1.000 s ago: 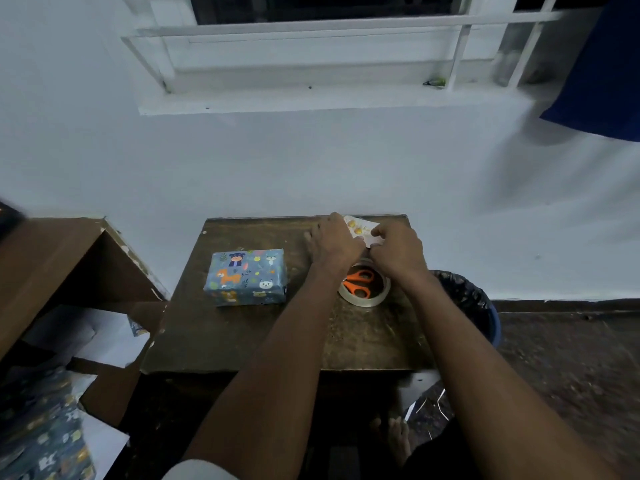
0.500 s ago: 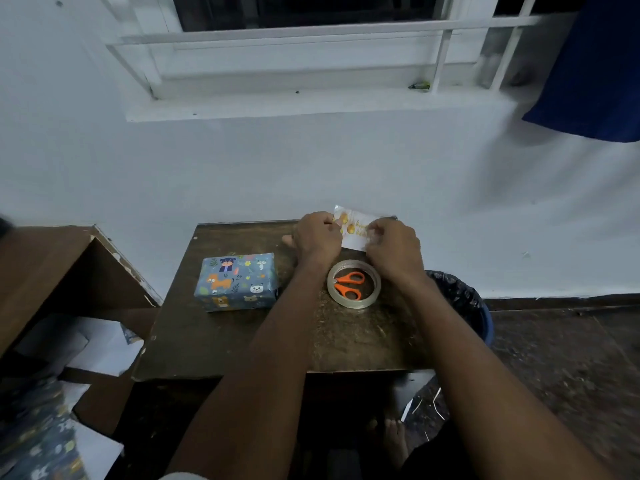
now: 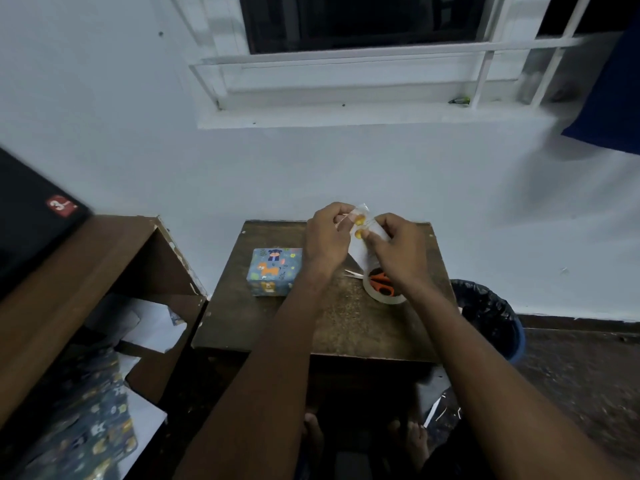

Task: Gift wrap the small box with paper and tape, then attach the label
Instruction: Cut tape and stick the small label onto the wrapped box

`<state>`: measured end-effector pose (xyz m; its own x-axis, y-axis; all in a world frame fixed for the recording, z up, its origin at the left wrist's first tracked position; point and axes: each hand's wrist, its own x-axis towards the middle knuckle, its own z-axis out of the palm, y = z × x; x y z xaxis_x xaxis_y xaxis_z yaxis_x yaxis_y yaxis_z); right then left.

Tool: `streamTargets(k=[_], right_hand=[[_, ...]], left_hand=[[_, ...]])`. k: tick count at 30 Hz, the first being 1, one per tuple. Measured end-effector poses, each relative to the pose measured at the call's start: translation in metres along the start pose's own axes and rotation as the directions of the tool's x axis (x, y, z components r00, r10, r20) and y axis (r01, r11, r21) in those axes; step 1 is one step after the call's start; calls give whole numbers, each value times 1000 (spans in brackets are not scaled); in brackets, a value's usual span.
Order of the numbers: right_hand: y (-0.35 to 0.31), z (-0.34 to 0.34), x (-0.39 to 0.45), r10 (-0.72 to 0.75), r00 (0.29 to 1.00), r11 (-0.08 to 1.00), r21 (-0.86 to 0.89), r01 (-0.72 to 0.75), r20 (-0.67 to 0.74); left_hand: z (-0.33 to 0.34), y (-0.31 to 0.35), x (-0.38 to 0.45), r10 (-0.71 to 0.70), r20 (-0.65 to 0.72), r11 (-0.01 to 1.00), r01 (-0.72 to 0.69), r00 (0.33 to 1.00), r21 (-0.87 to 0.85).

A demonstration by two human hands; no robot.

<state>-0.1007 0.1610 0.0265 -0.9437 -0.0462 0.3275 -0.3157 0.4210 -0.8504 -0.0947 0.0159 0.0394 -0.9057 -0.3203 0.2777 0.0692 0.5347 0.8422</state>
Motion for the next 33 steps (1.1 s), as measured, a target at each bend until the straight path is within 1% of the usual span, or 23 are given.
streamTargets(k=[1,2,4,6,8,10,12,13,15,17,19,21,22,24,25,27,29,31,33], right_hand=[[-2,5,-2,20,1000,999,48,-20,9],[-4,10,-4,47,999,994,96,-48,16],[-10,19,-10,110,993,963,242,-117,43],[-15,28,-16,208,974,864,450,-227,93],[-24,34,-23,309,936,723,597,-348,170],[-30,42,-29,378,892,617,650,-443,250],[-36,50,-36,403,859,520,693,-499,316],[-38,55,-38,404,848,483,708,-515,342],[-41,64,-43,398,844,463,715,-524,360],[-42,70,-47,368,861,512,696,-503,352],[-42,73,-49,335,882,606,641,-471,331],[-41,75,-46,312,911,717,562,-412,270],[-40,76,-42,293,926,754,537,-377,238],[-38,75,-33,265,947,794,516,-321,181],[-36,74,-29,250,954,815,496,-300,165],[-35,73,-23,207,959,855,440,-273,193],[-31,74,-21,131,956,906,359,-224,264],[-28,74,-20,29,941,968,227,-111,338],[-24,75,-19,-40,914,997,71,12,404]], left_hand=[[-5,0,-5,-6,-12,1000,6,1000,-8],[-11,2,-11,-10,-22,1000,10,1000,25],[-20,4,-24,-33,-39,986,39,999,163],[-29,5,-37,-42,-54,970,54,998,237],[-38,1,-55,-26,-58,976,38,998,215],[-46,-11,-78,43,-84,977,-24,996,213],[-52,-27,-101,115,-122,956,-76,986,284],[-54,-32,-106,132,-138,942,-81,982,326],[-56,-38,-105,123,-165,925,-53,979,376],[-62,-37,-95,76,-154,933,-16,985,359],[-70,-38,-83,66,-74,946,-39,995,323],[-77,-46,-73,97,-13,950,-89,995,298],[-81,-50,-68,122,6,946,-118,993,302],[-92,-55,-59,158,67,933,-171,985,316],[-98,-57,-55,155,104,929,-180,983,322],[-112,-64,-46,129,166,921,-180,978,346],[-125,-76,-36,95,223,916,-173,970,362],[-135,-85,-27,38,289,927,-142,956,346],[-140,-88,-22,-6,343,944,-108,939,311]])
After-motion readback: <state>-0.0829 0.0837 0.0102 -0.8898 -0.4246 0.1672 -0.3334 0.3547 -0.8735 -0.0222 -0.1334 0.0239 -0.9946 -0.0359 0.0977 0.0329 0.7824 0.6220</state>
